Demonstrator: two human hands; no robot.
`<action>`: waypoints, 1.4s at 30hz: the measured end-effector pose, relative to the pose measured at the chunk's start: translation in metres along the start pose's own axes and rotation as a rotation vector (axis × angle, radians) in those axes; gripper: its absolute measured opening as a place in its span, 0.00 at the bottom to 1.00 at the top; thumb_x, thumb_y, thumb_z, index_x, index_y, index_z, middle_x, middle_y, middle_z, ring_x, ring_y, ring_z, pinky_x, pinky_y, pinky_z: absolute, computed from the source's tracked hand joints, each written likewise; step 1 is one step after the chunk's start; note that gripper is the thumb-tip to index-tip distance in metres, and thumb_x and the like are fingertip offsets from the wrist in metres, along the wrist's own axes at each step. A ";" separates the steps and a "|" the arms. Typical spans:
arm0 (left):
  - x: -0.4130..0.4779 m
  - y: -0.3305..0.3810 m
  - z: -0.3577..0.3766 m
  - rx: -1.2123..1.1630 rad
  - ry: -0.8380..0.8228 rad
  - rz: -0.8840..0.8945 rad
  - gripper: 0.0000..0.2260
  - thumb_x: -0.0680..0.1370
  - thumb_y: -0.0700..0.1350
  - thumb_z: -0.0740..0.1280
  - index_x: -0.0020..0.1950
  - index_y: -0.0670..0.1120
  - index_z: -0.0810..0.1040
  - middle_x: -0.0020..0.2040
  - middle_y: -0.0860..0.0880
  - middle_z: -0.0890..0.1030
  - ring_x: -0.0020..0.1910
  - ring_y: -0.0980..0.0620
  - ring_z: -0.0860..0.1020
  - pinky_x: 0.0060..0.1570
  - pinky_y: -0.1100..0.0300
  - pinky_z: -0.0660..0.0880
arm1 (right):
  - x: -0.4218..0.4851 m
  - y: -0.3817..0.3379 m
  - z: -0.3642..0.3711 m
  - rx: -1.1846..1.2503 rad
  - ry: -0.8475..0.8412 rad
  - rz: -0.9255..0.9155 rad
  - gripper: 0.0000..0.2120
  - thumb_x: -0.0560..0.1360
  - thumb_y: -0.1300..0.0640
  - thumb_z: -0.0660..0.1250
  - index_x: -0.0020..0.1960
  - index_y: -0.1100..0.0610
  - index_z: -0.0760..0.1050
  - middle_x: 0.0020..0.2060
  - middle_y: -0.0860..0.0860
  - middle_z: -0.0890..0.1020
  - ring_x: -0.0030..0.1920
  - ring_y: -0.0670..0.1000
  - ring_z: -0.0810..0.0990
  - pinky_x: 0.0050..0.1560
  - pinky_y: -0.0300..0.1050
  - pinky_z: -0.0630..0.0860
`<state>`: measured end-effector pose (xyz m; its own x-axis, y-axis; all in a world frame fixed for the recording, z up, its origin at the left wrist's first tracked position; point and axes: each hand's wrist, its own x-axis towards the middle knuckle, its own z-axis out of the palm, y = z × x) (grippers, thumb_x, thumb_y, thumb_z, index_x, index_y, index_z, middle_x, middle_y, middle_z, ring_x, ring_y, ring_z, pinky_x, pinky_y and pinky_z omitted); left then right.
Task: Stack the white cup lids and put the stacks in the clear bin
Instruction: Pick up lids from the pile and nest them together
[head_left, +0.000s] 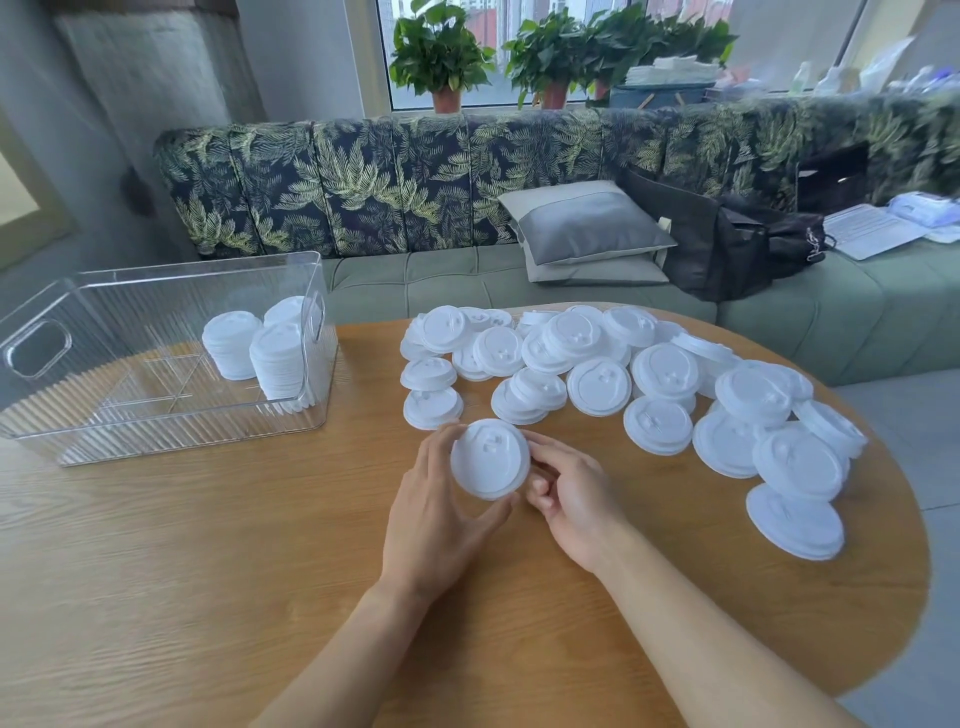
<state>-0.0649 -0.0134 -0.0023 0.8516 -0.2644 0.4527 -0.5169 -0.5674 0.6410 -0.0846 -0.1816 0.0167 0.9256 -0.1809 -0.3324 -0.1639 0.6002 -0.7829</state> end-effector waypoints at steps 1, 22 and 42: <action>0.000 0.000 0.000 0.001 -0.013 -0.013 0.38 0.69 0.67 0.73 0.73 0.59 0.61 0.68 0.65 0.68 0.67 0.64 0.71 0.60 0.63 0.69 | 0.000 0.001 -0.001 -0.009 -0.017 0.001 0.11 0.81 0.64 0.66 0.58 0.63 0.85 0.36 0.52 0.81 0.26 0.45 0.68 0.23 0.36 0.63; 0.004 -0.005 0.000 -0.386 -0.022 -0.234 0.25 0.75 0.64 0.72 0.68 0.58 0.72 0.57 0.63 0.83 0.54 0.61 0.83 0.52 0.66 0.79 | 0.000 0.007 0.001 -0.056 -0.030 -0.097 0.06 0.74 0.62 0.77 0.51 0.59 0.87 0.34 0.49 0.80 0.28 0.44 0.68 0.28 0.35 0.64; 0.009 -0.004 -0.005 -0.627 0.050 -0.389 0.08 0.81 0.47 0.72 0.58 0.46 0.79 0.46 0.50 0.88 0.41 0.50 0.87 0.40 0.57 0.83 | 0.003 0.012 0.001 -0.179 -0.055 -0.140 0.13 0.72 0.58 0.80 0.56 0.58 0.87 0.36 0.48 0.81 0.28 0.43 0.68 0.28 0.34 0.66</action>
<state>-0.0553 -0.0094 0.0022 0.9862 -0.0903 0.1390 -0.1445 -0.0566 0.9879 -0.0839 -0.1742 0.0068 0.9600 -0.2066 -0.1890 -0.0864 0.4235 -0.9018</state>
